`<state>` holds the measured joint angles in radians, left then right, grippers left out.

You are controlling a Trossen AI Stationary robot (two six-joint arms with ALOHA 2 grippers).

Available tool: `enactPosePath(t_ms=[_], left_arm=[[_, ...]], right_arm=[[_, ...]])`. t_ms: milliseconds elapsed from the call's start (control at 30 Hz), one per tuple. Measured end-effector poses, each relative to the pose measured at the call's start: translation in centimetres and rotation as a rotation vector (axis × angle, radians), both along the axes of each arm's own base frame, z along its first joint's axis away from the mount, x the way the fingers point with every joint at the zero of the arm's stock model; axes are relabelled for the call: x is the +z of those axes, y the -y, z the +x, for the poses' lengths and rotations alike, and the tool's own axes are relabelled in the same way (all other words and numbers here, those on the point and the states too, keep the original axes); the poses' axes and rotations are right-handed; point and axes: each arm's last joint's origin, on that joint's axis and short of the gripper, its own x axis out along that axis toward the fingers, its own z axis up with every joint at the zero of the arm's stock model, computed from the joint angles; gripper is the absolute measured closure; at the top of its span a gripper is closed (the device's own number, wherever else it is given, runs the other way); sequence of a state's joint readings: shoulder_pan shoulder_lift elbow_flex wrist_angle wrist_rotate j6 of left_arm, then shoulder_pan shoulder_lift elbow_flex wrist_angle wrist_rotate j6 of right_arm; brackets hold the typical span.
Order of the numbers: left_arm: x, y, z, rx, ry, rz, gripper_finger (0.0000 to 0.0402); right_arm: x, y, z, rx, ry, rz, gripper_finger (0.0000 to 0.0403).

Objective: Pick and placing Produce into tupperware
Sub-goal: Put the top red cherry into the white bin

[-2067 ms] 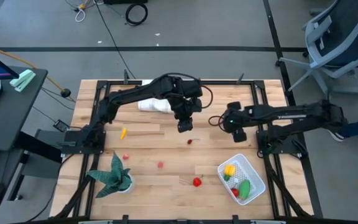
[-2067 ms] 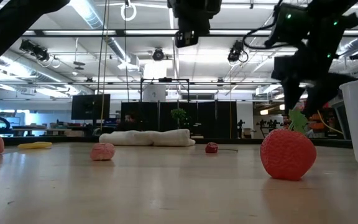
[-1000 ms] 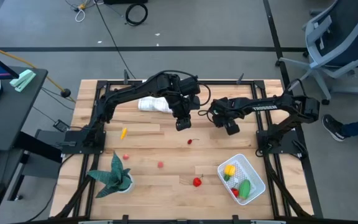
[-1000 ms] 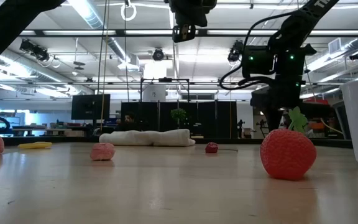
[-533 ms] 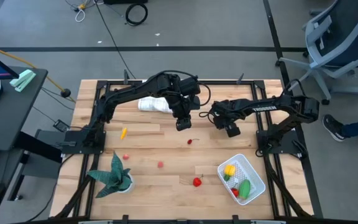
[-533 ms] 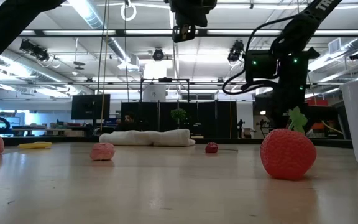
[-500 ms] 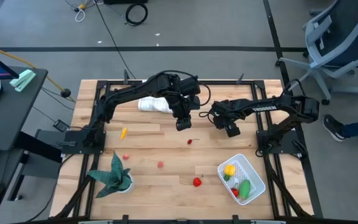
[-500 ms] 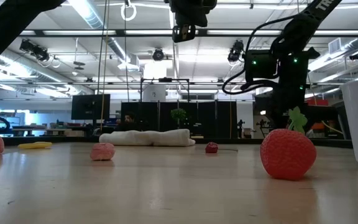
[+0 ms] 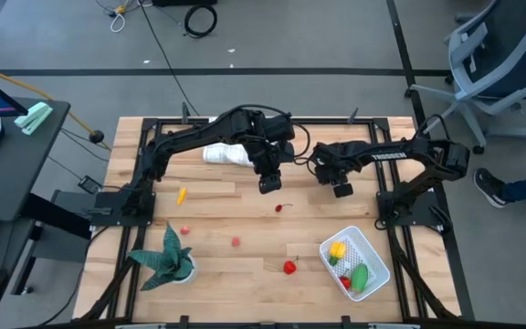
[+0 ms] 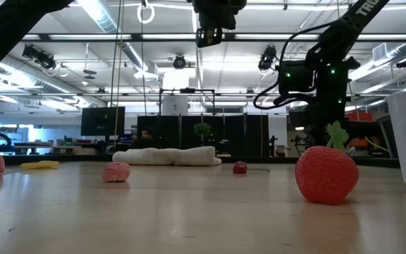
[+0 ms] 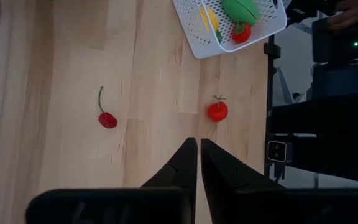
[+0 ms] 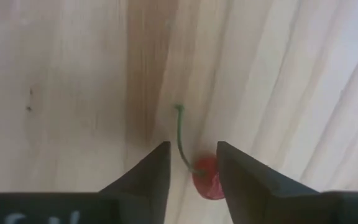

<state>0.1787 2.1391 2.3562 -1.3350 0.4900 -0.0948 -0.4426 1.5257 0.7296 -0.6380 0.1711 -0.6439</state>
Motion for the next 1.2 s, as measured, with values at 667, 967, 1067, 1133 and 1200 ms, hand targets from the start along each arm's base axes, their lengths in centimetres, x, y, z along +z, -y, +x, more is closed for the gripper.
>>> enactPosePath(t_ms=[667, 967, 1067, 1133, 1200], left_arm=[[0.0, 0.0, 0.0, -0.021, 0.011, 0.013, 0.0374], [0.0, 0.0, 0.0, -0.027, 0.015, 0.016, 0.0396], [0.0, 0.0, 0.0, -0.031, 0.017, 0.019, 0.0397], [0.0, 0.0, 0.0, -0.031, 0.017, 0.019, 0.0391], [0.0, 0.0, 0.0, -0.031, 0.017, 0.019, 0.0382]], right_arm=[[0.1, 0.4, 0.4, -0.353, 0.138, 0.048, 0.0393], [0.7, -0.3, 1.3, -0.582, 0.290, 0.115, 0.0400], [1.6, -1.0, 1.5, -0.578, 0.343, 0.119, 0.0400], [2.4, -1.3, 1.4, -0.590, 0.379, 0.122, 0.0401], [3.3, -1.7, 1.3, -0.615, 0.428, 0.129, 0.0401]])
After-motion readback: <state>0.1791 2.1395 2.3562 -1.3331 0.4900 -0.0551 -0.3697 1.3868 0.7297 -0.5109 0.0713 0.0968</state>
